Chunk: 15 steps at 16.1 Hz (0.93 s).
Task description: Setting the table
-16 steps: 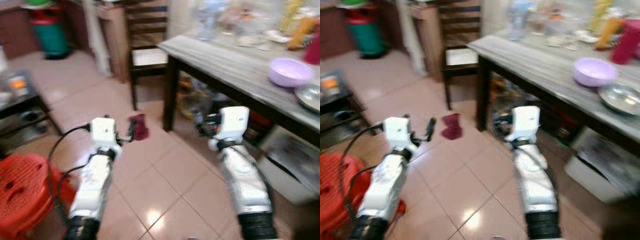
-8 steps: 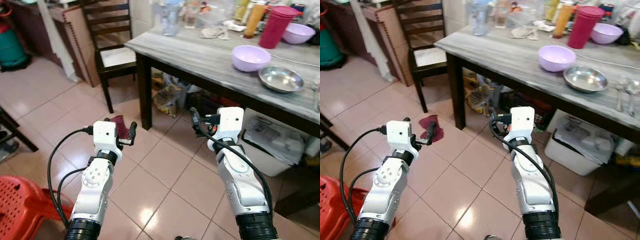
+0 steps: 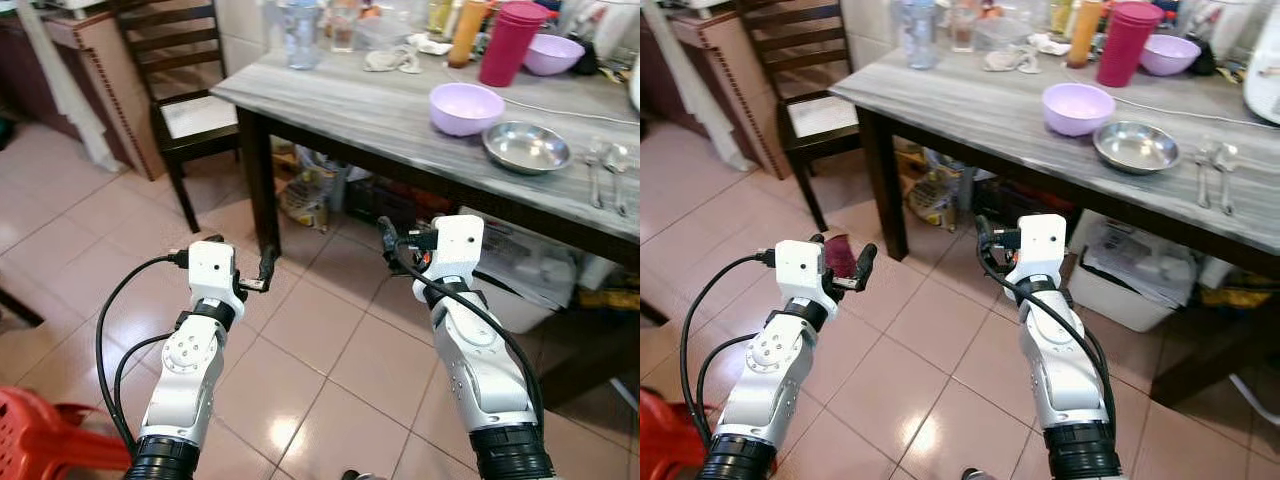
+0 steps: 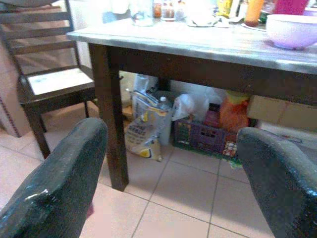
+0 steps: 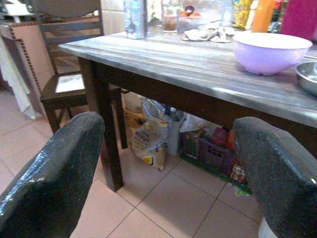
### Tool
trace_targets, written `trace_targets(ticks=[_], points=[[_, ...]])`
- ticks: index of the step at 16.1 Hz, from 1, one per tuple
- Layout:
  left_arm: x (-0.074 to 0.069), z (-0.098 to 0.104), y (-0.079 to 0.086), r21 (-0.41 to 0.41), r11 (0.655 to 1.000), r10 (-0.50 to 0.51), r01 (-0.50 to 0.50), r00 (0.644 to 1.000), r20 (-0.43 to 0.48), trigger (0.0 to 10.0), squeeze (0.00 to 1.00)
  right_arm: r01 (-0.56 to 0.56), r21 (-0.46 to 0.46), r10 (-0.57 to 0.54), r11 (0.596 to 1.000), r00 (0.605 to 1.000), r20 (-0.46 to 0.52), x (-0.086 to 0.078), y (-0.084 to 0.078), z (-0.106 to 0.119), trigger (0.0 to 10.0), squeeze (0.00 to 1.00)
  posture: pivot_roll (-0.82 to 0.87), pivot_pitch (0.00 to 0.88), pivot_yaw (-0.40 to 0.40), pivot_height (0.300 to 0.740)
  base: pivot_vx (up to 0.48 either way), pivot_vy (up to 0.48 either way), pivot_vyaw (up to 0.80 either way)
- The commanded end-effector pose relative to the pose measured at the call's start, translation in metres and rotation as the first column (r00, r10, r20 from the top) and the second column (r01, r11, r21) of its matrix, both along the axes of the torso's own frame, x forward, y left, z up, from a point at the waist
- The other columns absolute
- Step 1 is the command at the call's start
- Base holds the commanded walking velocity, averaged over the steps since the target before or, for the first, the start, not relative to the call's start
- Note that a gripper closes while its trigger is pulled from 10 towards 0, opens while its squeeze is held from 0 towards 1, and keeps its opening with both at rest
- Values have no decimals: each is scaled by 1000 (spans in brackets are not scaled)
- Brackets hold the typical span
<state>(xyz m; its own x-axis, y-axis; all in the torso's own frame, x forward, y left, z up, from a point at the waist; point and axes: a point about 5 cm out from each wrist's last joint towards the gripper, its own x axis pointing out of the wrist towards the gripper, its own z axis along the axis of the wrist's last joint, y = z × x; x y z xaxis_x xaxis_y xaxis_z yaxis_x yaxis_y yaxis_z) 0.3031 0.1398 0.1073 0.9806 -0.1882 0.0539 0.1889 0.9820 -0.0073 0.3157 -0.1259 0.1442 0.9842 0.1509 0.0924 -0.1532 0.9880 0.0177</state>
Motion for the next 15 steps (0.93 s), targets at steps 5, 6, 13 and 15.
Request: trace_targets(ticks=[5,6,13,15], points=[[-1,1,-2,-3,1000,-18,18,1000,-1,10000,0,-10,-1,10,1000,1000,0,1,2,1,10000,0,-141,74,28,740,0,0,-771],[-1,1,-2,-5,1000,-19,19,1000,-1,10000,0,-12,-1,12,1000,1000,2,1,2,1,10000,0,-141,74,28,740,0,0,0],[0,0,-5,-23,999,-30,29,1000,-5,10000,0,-7,-1,7,1000,1000,-1,1,-2,1,10000,0,-154,75,21,740,0,-222,0],[-1,0,-5,-24,999,-30,30,1000,-6,10000,0,-9,-2,9,1000,1000,-5,1,-1,1,10000,0,-154,74,19,740,0,-264,-375]])
